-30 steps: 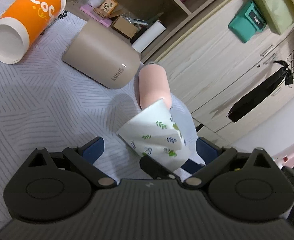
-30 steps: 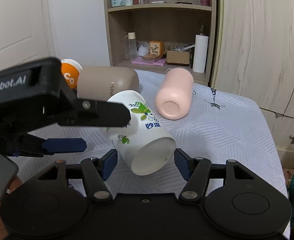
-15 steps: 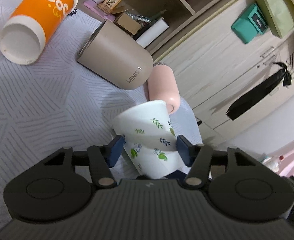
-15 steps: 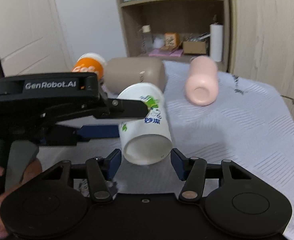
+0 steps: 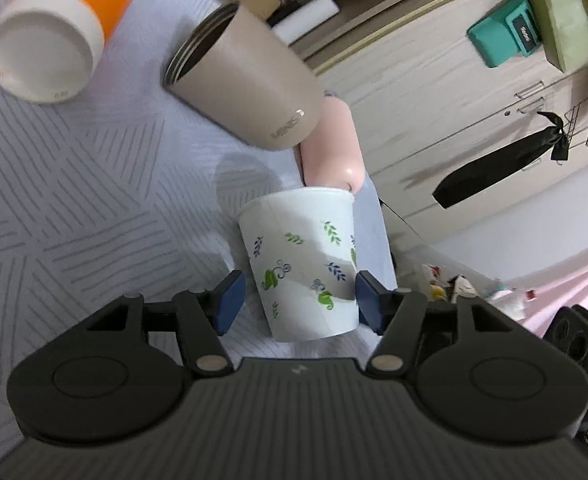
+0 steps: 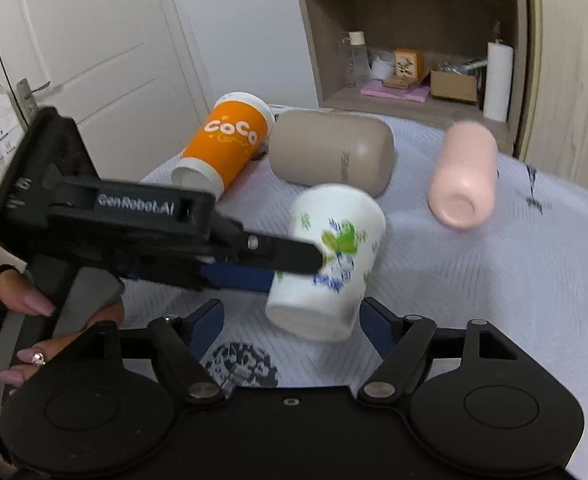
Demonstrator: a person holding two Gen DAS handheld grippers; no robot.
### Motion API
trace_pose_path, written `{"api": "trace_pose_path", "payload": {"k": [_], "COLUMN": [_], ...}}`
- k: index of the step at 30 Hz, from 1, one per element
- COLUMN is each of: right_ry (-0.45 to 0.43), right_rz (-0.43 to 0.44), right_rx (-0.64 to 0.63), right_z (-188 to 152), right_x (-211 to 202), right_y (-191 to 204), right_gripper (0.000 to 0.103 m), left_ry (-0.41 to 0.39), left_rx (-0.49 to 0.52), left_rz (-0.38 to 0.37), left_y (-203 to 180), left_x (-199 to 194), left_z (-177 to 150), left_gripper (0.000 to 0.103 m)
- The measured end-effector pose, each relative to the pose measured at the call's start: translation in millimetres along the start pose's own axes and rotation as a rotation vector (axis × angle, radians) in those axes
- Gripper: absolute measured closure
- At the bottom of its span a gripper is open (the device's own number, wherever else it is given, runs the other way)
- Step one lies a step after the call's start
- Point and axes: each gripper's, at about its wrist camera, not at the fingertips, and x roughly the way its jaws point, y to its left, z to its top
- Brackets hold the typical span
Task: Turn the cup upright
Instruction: 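Rotate the held white cup with the right gripper until its rim faces up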
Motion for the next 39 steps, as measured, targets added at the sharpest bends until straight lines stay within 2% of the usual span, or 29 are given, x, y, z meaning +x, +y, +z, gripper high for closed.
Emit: {"api": "trace_pose_path", "payload": {"k": [8,13,15,18,22,26,31,33,37,39], "right_ry": [0.082,0.096,0.089,0.066,0.028,-0.044,-0.153,-0.171,-0.191,-0.243], "right_rz": [-0.003,-0.001,-0.004,-0.006,0.009,0.015,-0.004,-0.021,-0.051,-0.066], "right_rx": [0.001,0.024,0.043,0.042,0.042,0.023,-0.141,-0.200,-0.273,-0.313], "right_z": [24,28,28,25,15,-2,-18,-19,-16,-19], "right_x": [21,30,31,28,22,12,-6,-8,-4,-2], "right_y": [-16,-26,-30,-29,-26,-17,3,11,19,22], "right_gripper": [0.022,0.023,0.034,0.035,0.035,0.035,0.034,0.034,0.035,0.035], "left_ry": [0.043,0.050,0.046,0.038,0.009,-0.031,-0.090,-0.124,-0.176,-0.213], "left_rx": [0.030,0.042,0.048,0.054,0.142,0.219,0.356,0.422,0.536,0.584], "left_rz": [0.012,0.025,0.026,0.020,0.028,0.041,0.047,0.076,0.181,0.210], "left_y": [-4,-7,-8,-8,-17,-24,-38,-46,-61,-66], "left_x": [12,20,22,22,18,9,-11,-17,-21,-25], "left_z": [7,13,14,12,1,-11,-27,-33,-41,-43], "left_gripper": [0.039,0.035,0.035,0.035,0.039,0.040,0.041,0.041,0.041,0.041]}}
